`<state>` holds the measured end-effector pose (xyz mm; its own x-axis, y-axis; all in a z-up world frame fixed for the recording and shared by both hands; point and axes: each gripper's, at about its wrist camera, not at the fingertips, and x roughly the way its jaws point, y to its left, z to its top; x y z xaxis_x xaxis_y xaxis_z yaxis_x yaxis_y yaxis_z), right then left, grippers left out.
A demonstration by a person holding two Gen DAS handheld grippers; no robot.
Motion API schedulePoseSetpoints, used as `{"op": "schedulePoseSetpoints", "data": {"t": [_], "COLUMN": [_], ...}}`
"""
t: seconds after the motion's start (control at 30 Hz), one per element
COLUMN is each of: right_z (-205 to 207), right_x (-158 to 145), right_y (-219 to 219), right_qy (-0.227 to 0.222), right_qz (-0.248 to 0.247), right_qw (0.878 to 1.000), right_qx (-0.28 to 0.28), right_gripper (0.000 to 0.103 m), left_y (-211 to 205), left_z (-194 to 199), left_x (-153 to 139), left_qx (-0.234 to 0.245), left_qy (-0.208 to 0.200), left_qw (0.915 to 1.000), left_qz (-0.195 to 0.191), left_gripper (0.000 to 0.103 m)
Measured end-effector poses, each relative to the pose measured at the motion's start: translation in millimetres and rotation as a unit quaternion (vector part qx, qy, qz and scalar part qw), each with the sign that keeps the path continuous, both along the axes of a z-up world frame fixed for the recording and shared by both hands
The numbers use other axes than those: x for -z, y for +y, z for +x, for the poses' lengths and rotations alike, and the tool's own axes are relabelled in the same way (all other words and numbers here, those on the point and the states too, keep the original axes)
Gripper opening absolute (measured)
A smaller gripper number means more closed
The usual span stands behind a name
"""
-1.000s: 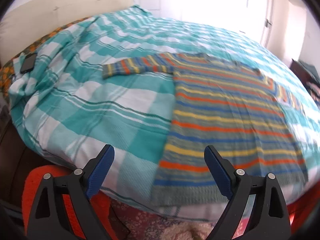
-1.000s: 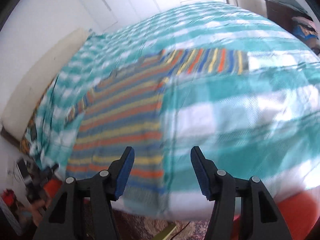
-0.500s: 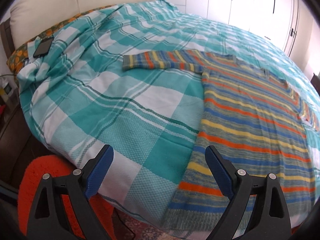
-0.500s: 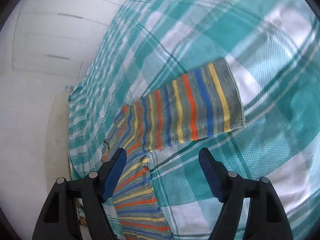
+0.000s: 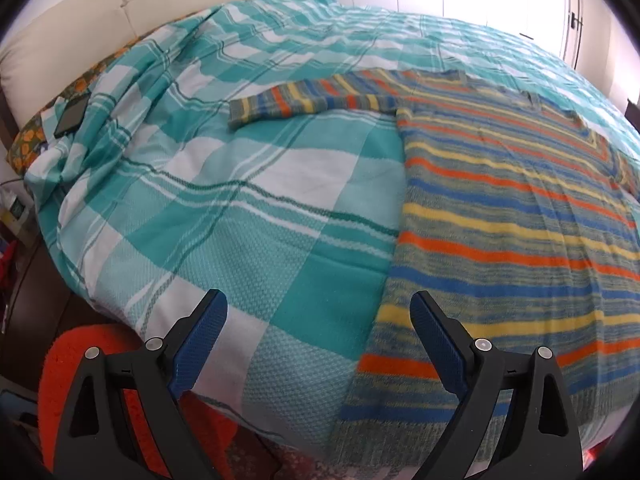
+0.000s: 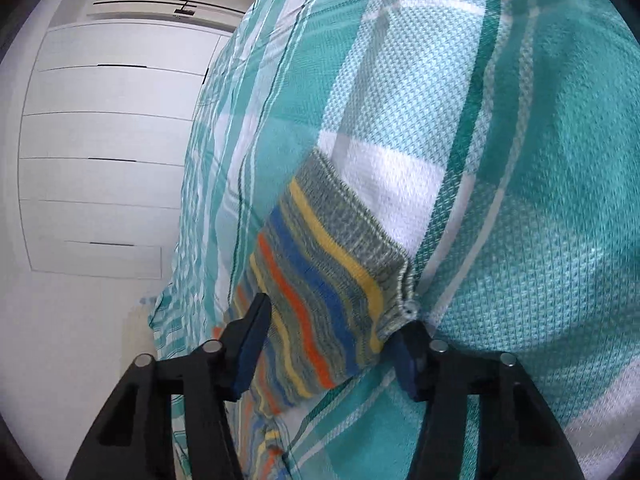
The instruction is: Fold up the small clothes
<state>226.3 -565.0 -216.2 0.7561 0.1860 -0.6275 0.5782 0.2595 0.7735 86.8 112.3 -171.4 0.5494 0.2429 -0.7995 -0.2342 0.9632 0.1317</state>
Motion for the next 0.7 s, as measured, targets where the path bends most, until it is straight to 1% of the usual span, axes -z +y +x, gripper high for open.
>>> {"op": "schedulePoseSetpoints", "data": {"t": [0.03, 0.07, 0.1, 0.17, 0.23, 0.27, 0.3, 0.33, 0.4, 0.47, 0.53, 0.57, 0.6, 0.63, 0.67, 0.7], "right_z": [-0.2, -0.5, 0.6, 7.5, 23.8, 35.6, 49.1, 59.8, 84.1, 104.0, 117.7, 119.6, 128.1, 133.5, 142.1, 145.5], "right_x": [1.1, 1.5, -1.4, -23.0, -61.1, -84.2, -109.0, -128.6, -166.6, -188.9, -190.9, -183.3, -172.4, -159.1, -144.9, -137.5], "right_y": [-2.4, -4.4, -4.6, -0.9, 11.4, 23.3, 40.2, 58.7, 114.3, 179.5, 242.7, 267.0, 289.5, 300.8, 307.4, 309.9], "right_qy": [0.014, 0.034, 0.042, 0.044, 0.012, -0.011, -0.041, -0.067, -0.123, -0.158, -0.167, -0.159, -0.142, -0.123, -0.105, -0.097], "right_qz": [-0.008, -0.019, -0.026, -0.061, -0.108, -0.134, -0.156, -0.171, -0.190, -0.198, -0.194, -0.194, -0.182, -0.173, -0.175, -0.178], "right_qw": [1.000, 0.999, 0.999, 0.997, 0.992, 0.986, 0.977, 0.967, 0.935, 0.894, 0.854, 0.842, 0.831, 0.825, 0.825, 0.828], "right_qx": [0.002, -0.001, -0.005, -0.022, -0.065, -0.097, -0.136, -0.175, -0.273, -0.370, -0.452, -0.477, -0.506, -0.523, -0.528, -0.523], "right_gripper": [0.012, 0.004, 0.003, 0.004, 0.004, 0.004, 0.004, 0.004, 0.004, 0.004, 0.005, 0.009, 0.029, 0.058, 0.064, 0.064], "left_y": [1.7, 2.8, 5.2, 10.1, 14.5, 17.2, 19.0, 20.7, 22.9, 22.8, 21.7, 21.2, 20.9, 20.0, 20.5, 20.3], "left_z": [-0.4, -0.5, -0.9, -2.5, -3.1, -2.7, -2.1, -1.4, 0.0, 0.6, 1.3, 1.4, 1.5, 1.3, 1.7, 1.2], "left_x": [0.0, 0.0, 0.0, 0.4, 2.0, 3.8, 5.3, 6.7, 8.3, 8.9, 9.1, 9.6, 10.3, 11.3, 11.9, 12.2], "left_qx": [-0.002, -0.004, -0.007, -0.012, -0.017, -0.021, -0.024, -0.027, -0.032, -0.034, -0.033, -0.031, -0.029, -0.027, -0.025, -0.022], "left_qy": [-0.001, 0.000, 0.000, 0.000, 0.003, 0.007, 0.010, 0.012, 0.014, 0.013, 0.014, 0.016, 0.017, 0.020, 0.022, 0.023], "left_qw": [1.0000, 1.0000, 0.9999, 0.9997, 0.9994, 0.9991, 0.9988, 0.9985, 0.9979, 0.9978, 0.9979, 0.9980, 0.9981, 0.9983, 0.9983, 0.9985], "left_qz": [-0.002, -0.004, -0.008, -0.020, -0.030, -0.037, -0.042, -0.046, -0.054, -0.055, -0.054, -0.053, -0.051, -0.048, -0.047, -0.045], "left_gripper": [0.094, 0.094, 0.094, 0.094, 0.094, 0.094, 0.094, 0.094, 0.094, 0.094, 0.094, 0.094, 0.094, 0.094, 0.094, 0.094]}}
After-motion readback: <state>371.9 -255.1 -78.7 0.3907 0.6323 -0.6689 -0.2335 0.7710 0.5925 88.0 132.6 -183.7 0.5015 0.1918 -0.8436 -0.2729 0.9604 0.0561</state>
